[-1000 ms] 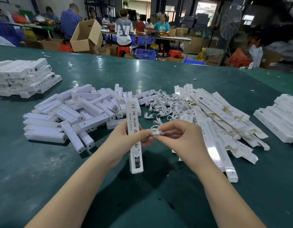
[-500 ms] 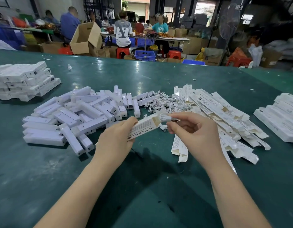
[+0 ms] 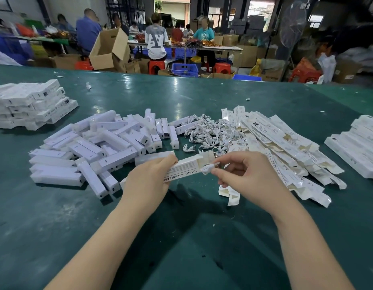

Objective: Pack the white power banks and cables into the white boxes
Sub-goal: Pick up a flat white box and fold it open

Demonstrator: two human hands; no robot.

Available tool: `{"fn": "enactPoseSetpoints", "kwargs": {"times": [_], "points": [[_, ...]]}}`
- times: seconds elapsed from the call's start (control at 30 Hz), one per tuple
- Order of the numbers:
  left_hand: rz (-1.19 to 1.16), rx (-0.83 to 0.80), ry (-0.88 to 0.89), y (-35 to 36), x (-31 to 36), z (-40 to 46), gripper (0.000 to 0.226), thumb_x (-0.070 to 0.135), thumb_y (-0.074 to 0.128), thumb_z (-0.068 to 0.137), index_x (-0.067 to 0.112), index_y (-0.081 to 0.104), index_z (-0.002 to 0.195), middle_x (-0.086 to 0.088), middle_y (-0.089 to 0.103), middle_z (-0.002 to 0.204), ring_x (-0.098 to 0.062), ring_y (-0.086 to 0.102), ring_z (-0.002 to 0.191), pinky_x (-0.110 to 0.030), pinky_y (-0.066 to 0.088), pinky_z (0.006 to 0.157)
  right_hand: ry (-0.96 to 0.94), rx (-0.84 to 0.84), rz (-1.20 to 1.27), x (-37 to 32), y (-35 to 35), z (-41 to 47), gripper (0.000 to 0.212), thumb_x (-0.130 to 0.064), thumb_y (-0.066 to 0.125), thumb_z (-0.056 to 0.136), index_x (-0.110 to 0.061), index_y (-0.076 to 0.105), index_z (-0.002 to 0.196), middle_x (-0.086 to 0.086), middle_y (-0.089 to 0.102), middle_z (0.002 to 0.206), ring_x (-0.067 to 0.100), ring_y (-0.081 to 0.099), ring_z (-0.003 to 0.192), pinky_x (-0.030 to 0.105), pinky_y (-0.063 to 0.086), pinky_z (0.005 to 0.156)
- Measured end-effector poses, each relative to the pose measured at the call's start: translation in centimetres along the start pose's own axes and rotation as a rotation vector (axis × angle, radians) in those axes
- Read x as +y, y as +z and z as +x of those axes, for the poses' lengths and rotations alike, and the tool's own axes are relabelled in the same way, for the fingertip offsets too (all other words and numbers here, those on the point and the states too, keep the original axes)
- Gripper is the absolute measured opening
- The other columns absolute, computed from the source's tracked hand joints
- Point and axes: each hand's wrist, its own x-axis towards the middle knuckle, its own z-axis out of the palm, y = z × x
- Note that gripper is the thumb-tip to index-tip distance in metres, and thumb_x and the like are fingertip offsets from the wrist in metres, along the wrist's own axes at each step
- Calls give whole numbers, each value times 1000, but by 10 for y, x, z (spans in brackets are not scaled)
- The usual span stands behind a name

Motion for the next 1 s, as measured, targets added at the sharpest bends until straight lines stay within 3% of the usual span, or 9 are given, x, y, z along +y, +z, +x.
{"fn": "enactPoseSetpoints", "kwargs": {"times": [0.1,0.27,0.43,0.6,0.77,1.0], "points": [[1,-10,18,1,1,-1,39,14,65,82,33,56,115,14,65,99,-18,56,83,-28,32,57,-2,41,21,1,3,2,14,-11,76,82,-25,74,80,1,70,60,7,64,51,17,54,58],[-66,-26,15,3,2,-1,39,15,66,81,34,58,114,14,67,97,-19,60,86,-28,37,59,45,42,99,3,3,4,7,-11,75,84,-18,75,81,-7,70,63,5,62,48,13,47,51],[-93,-38,36,5,6,-1,35,17,66,82,34,58,112,15,67,95,-18,60,85,-29,37,59,115,36,189,5,2,6,5,-10,73,86,-14,76,84,-2,71,62,5,60,47,15,47,51],[-22,-26,46,2,3,-1,39,16,69,81,32,61,114,15,69,100,-20,63,88,-29,39,59,125,43,118,6,5,6,2,-11,76,84,-11,75,86,-6,72,68,7,63,51,17,47,49],[17,-22,43,2,1,-1,45,7,69,74,30,65,113,14,70,103,-23,65,92,-30,43,62,143,-40,-18,7,-3,4,7,-14,79,81,-11,74,83,-10,67,55,5,62,47,14,47,49],[20,-71,35,7,2,-1,43,15,63,82,35,58,120,16,66,111,-18,61,100,-29,39,65,204,-66,-54,8,-9,5,13,-18,81,80,-7,74,84,6,73,68,19,70,59,21,51,54]]}}
